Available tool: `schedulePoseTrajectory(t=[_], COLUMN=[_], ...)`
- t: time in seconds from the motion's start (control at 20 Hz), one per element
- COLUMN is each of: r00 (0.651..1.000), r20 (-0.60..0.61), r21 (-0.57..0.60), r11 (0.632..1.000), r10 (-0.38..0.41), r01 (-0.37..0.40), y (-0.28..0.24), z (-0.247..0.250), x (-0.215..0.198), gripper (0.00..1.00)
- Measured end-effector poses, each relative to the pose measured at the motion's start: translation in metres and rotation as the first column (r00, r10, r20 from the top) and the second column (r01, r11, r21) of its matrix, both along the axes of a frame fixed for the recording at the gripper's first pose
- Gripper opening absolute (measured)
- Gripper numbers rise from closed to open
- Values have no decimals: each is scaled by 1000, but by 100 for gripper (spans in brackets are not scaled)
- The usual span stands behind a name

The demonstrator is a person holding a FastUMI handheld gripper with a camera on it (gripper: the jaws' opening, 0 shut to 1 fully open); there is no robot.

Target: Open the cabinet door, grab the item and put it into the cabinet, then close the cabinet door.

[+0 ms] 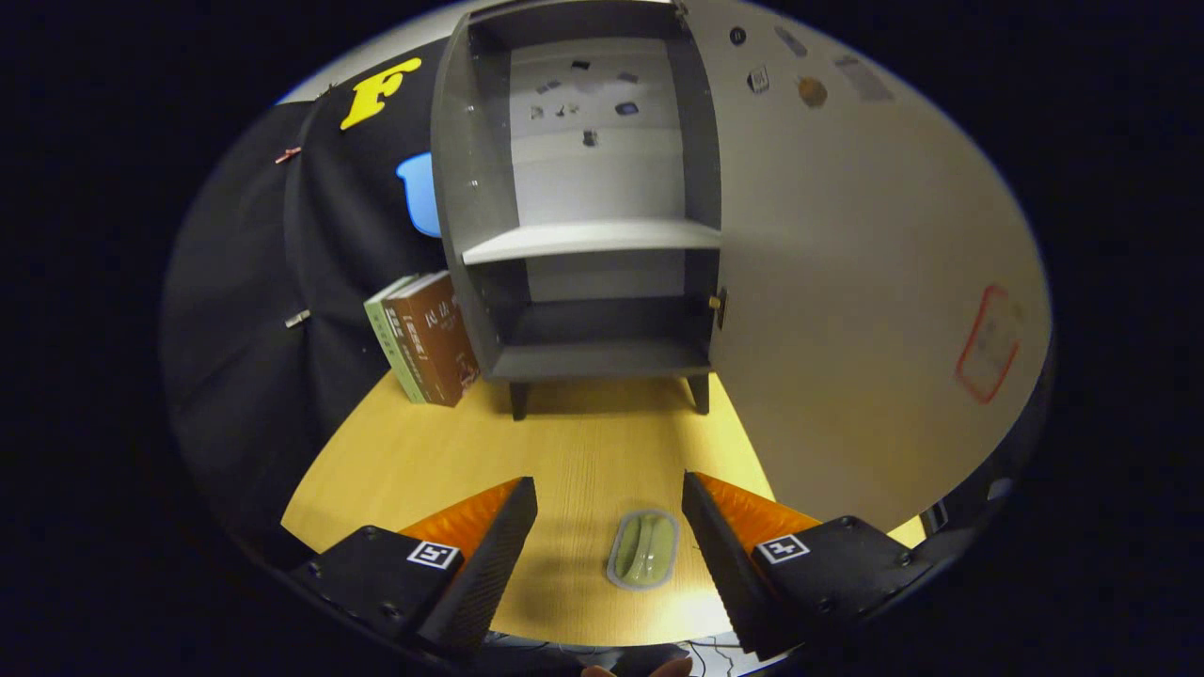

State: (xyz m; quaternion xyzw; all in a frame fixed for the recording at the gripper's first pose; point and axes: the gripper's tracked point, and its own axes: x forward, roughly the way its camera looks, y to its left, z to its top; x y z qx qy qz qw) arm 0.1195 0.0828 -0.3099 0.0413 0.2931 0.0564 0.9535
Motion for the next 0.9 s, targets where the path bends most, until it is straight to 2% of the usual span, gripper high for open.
schedulePoseTrajectory(t=[0.35, 0.5, 0.65, 0.7, 0.85, 0.9], r00=[990, 979, 964, 959, 949, 948], r20=[-136, -197, -252, -265, -272, -275], r21=[-14, -36, -82, -91, -117, -116], r11=[1000, 999, 995, 993, 984, 985], r10=[-21, -43, -81, -99, -159, -158], r01=[20, 37, 62, 77, 132, 131], y=[1, -2, -14, -17, -30, -29], z=[-108, -147, -181, -187, -200, -202], x=[13, 14, 16, 19, 23, 23], gripper=[99, 95, 86, 86, 65, 65])
